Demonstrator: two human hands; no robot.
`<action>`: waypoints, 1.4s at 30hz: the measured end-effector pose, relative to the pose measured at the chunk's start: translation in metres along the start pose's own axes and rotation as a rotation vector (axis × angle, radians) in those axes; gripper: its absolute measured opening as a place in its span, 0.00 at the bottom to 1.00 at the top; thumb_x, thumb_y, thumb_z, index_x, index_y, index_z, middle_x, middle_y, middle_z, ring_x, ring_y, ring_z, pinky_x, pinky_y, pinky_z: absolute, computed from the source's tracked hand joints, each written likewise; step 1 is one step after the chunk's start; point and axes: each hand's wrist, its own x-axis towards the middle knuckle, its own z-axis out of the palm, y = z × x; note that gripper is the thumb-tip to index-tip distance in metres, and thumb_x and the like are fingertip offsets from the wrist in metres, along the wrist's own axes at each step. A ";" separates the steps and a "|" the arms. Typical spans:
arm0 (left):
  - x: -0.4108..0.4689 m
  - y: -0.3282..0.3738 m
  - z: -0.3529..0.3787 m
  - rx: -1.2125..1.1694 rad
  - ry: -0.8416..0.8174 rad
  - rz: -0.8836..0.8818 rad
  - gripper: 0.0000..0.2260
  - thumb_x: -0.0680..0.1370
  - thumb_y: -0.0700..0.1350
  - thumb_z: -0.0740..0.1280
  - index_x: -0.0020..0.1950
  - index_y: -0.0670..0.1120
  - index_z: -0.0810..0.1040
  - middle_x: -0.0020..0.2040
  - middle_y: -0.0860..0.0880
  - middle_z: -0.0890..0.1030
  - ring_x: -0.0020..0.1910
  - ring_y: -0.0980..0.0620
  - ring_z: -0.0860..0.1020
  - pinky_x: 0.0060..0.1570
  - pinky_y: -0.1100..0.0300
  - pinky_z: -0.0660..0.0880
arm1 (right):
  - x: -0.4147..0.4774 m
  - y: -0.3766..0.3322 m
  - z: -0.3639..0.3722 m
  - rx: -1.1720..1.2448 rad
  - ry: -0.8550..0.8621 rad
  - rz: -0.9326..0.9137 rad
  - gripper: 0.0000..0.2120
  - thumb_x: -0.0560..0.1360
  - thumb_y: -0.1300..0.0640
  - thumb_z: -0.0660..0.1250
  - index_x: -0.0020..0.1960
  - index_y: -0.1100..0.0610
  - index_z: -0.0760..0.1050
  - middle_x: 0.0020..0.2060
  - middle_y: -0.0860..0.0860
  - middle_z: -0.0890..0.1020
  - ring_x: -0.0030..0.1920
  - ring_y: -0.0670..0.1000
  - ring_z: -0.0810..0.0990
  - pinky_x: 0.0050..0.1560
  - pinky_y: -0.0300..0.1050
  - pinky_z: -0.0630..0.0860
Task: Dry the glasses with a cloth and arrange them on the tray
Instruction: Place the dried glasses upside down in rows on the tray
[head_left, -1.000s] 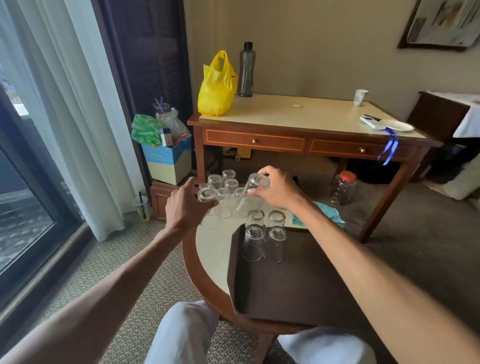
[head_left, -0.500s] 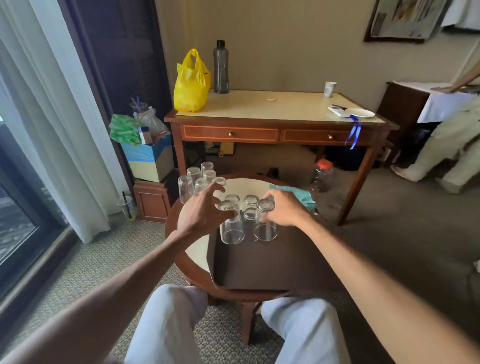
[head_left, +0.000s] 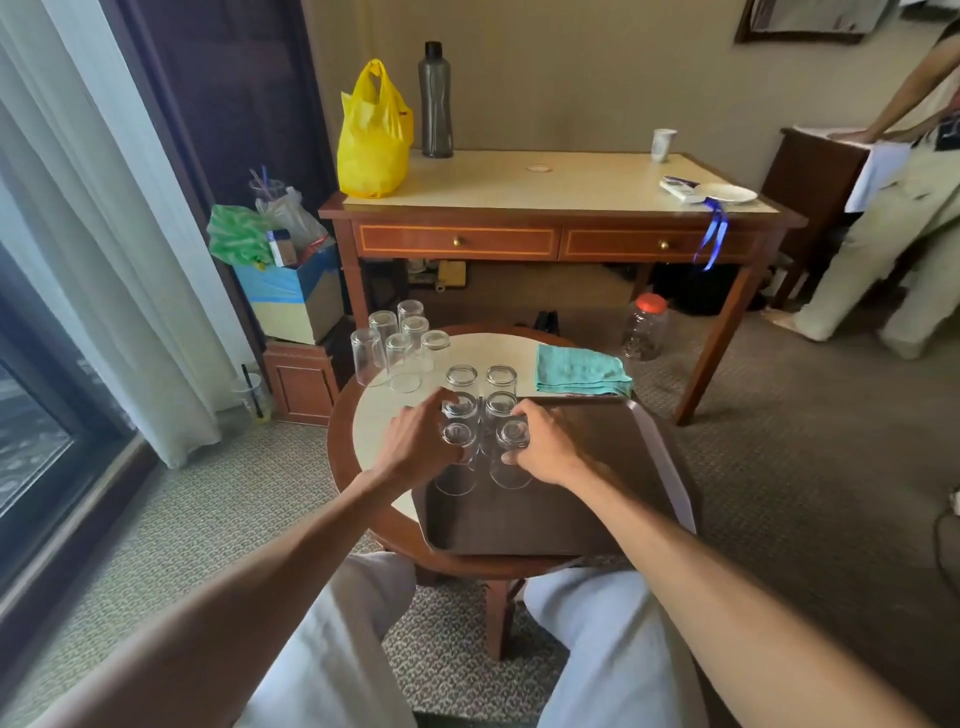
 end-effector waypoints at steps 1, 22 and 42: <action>0.000 -0.002 0.003 0.000 0.005 0.004 0.33 0.67 0.43 0.82 0.70 0.51 0.74 0.59 0.46 0.86 0.55 0.44 0.83 0.41 0.61 0.70 | 0.001 0.001 0.003 0.005 0.002 0.000 0.31 0.69 0.56 0.80 0.67 0.54 0.70 0.59 0.56 0.77 0.51 0.50 0.73 0.47 0.40 0.67; 0.002 -0.015 0.017 -0.031 -0.017 0.032 0.33 0.69 0.44 0.82 0.71 0.48 0.74 0.64 0.45 0.83 0.57 0.42 0.82 0.47 0.59 0.73 | 0.013 0.012 0.031 0.038 0.001 -0.005 0.37 0.69 0.56 0.80 0.74 0.53 0.68 0.61 0.58 0.79 0.60 0.55 0.77 0.57 0.42 0.72; 0.031 -0.031 -0.035 -0.062 0.035 0.016 0.12 0.76 0.47 0.76 0.58 0.47 0.82 0.48 0.50 0.87 0.44 0.53 0.85 0.48 0.52 0.83 | 0.045 -0.036 -0.002 0.018 0.246 -0.236 0.10 0.79 0.53 0.70 0.53 0.59 0.75 0.52 0.53 0.81 0.50 0.52 0.80 0.45 0.42 0.77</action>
